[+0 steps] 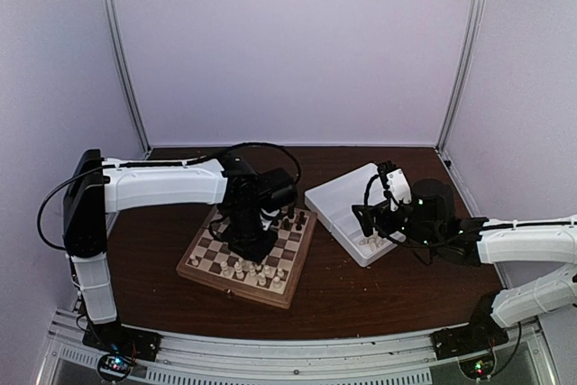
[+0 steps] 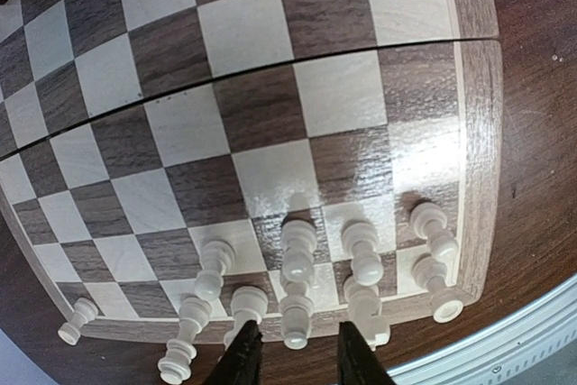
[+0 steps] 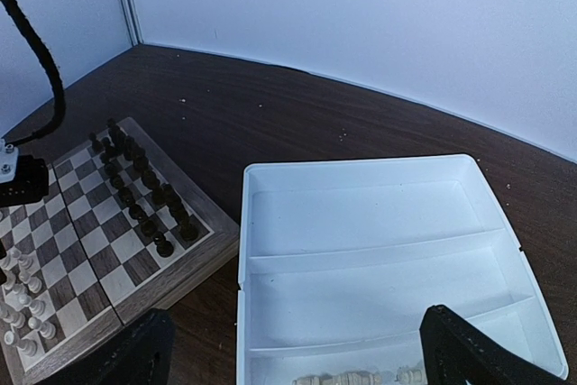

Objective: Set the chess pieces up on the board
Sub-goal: Adjust the chess piece on the chessboard.

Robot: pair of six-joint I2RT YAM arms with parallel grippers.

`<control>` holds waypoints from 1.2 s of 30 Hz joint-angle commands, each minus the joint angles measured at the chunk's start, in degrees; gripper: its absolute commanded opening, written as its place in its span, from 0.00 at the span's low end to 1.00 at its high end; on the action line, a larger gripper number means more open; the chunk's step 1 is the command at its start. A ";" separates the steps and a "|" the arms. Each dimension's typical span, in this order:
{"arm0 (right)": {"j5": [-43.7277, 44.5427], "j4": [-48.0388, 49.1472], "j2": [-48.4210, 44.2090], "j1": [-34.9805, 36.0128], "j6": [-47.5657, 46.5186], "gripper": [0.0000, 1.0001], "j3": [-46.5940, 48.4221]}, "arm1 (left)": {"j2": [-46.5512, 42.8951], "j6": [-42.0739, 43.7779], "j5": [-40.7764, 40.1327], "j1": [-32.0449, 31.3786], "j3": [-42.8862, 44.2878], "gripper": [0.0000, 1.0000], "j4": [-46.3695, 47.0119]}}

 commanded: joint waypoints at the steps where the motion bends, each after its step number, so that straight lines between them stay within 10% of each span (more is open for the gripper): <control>1: 0.00 1.22 0.29 -0.39 -0.19 0.99 -0.67 | 0.35 0.47 0.04 0.52 -0.87 0.29 0.43; 36: -0.07 1.20 0.43 -0.35 -0.18 0.99 -0.58 | 1.85 0.66 0.82 0.48 -1.94 0.18 0.39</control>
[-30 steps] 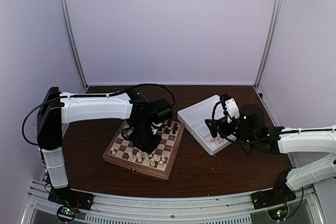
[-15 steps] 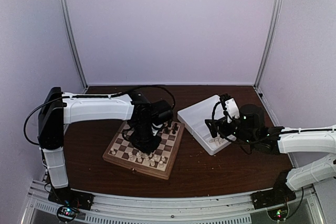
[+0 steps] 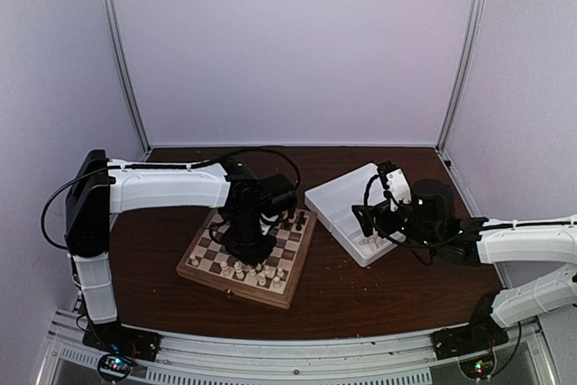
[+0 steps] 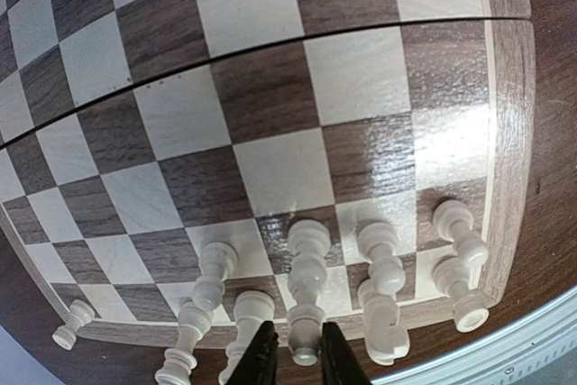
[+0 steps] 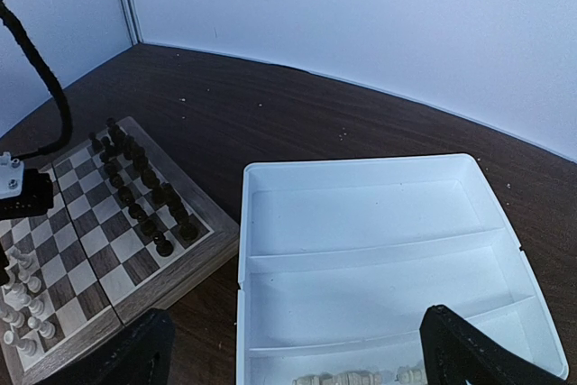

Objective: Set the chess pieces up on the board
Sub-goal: Adjust the chess piece on the chessboard.

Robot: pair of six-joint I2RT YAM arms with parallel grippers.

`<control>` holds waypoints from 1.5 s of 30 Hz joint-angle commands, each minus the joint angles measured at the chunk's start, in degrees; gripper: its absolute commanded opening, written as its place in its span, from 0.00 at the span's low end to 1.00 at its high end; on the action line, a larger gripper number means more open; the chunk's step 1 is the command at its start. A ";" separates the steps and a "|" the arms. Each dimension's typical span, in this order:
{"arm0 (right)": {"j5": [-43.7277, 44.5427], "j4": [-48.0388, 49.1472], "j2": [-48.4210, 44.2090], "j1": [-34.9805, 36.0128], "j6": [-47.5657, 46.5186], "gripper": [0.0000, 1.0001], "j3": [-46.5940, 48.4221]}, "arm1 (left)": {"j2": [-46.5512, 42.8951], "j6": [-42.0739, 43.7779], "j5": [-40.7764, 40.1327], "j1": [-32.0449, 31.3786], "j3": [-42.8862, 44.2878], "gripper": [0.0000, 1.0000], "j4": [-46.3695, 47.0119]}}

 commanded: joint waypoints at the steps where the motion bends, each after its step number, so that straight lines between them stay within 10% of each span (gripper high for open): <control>1: -0.07 1.21 0.29 -0.35 -0.19 0.99 -0.58 | 1.01 0.25 0.75 0.32 -0.62 0.18 0.19; 45: -0.55 1.39 1.29 -0.39 -0.17 0.99 -0.18 | 0.57 0.67 4.72 -0.78 0.98 0.07 -2.18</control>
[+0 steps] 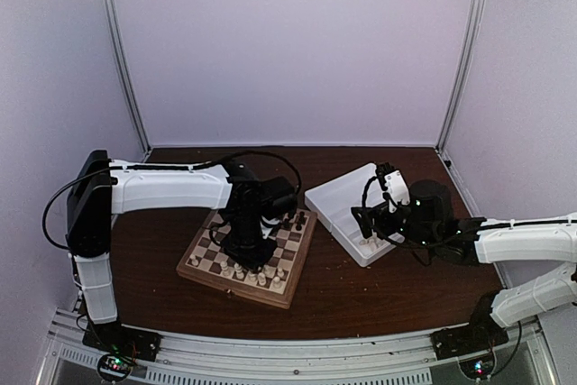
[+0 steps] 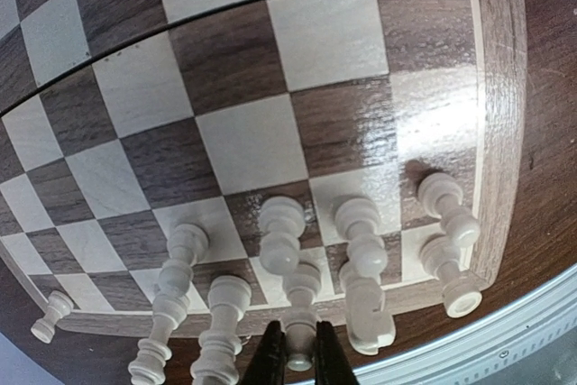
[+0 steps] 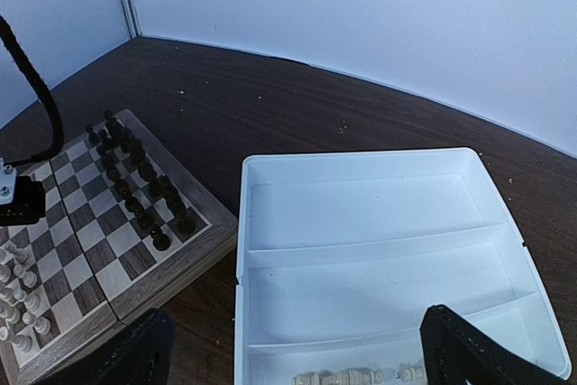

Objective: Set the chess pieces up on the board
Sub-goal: Adjust the chess piece on the chessboard.

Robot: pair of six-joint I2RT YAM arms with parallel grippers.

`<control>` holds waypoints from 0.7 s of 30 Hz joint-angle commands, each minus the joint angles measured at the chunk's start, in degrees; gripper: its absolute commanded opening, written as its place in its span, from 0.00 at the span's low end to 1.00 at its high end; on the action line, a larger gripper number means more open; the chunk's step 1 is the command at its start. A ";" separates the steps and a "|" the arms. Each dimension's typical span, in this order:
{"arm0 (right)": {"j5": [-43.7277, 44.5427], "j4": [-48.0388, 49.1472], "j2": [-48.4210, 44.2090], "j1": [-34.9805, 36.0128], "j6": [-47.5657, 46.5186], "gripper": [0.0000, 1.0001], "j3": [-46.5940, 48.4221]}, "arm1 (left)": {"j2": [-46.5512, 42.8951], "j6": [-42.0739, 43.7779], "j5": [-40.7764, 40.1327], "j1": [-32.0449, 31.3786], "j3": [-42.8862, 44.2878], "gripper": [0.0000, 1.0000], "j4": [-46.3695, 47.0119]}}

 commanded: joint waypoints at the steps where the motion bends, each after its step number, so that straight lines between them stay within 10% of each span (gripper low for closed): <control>1: -0.50 1.39 0.28 -0.38 -0.16 0.99 -0.14 | 0.14 0.52 0.83 -0.34 1.12 0.07 -1.09; 21: -0.47 1.39 0.29 -0.42 -0.24 0.99 -0.11 | 0.27 0.40 -0.63 -0.68 2.45 0.23 -2.49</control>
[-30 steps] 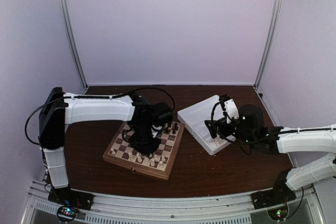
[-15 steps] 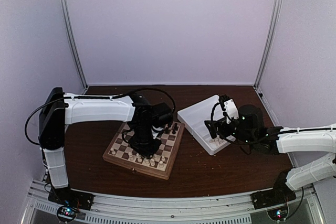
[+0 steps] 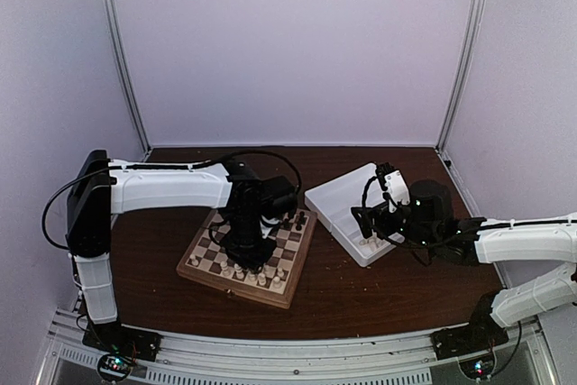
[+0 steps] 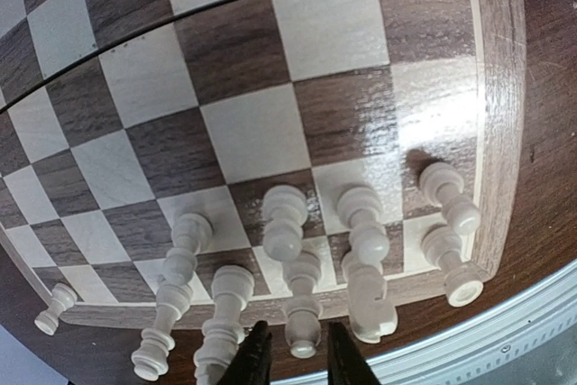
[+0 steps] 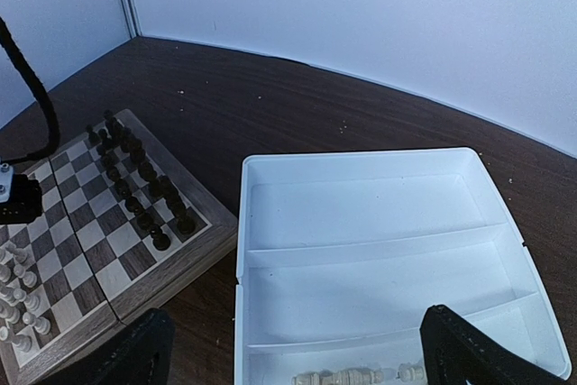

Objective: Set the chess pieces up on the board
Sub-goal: Adjust the chess piece on the chessboard, then pick up the chess piece from the storage box.

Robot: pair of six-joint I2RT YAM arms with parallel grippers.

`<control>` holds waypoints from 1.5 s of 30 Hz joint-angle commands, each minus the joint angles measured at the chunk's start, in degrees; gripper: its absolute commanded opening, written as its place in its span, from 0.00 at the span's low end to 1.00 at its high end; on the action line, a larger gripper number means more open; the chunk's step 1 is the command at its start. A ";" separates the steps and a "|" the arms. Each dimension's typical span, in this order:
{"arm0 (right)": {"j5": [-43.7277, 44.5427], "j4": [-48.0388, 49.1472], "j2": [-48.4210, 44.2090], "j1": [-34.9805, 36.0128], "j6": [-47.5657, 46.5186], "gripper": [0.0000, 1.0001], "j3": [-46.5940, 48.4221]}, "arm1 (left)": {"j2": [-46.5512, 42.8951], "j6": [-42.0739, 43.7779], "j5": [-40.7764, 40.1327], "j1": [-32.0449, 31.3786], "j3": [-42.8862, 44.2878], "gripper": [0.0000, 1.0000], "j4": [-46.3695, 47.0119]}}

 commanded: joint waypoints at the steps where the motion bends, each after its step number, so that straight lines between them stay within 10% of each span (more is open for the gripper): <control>1: -0.47 1.37 0.28 -0.43 -0.24 0.99 -0.17 | 0.24 0.36 -0.42 -0.55 1.83 0.23 -1.16; 15: -0.28 -0.28 -1.30 -0.43 0.89 0.99 0.13 | -4.08 -0.40 -6.68 -0.88 5.73 0.25 -5.21; 22: 4.39 -22.23 -1.26 -0.78 3.71 0.97 11.60 | -10.95 -0.68 -13.85 -0.89 6.35 0.34 -2.64; 34: 1.20 -50.70 -2.37 -7.15 10.01 0.94 26.12 | -30.48 7.53 -17.39 -0.89 -9.95 0.43 25.92; 45: -3.31 -57.43 -1.89 -14.42 24.56 0.79 28.21 | -43.75 10.71 -14.81 -0.83 -21.68 0.53 38.82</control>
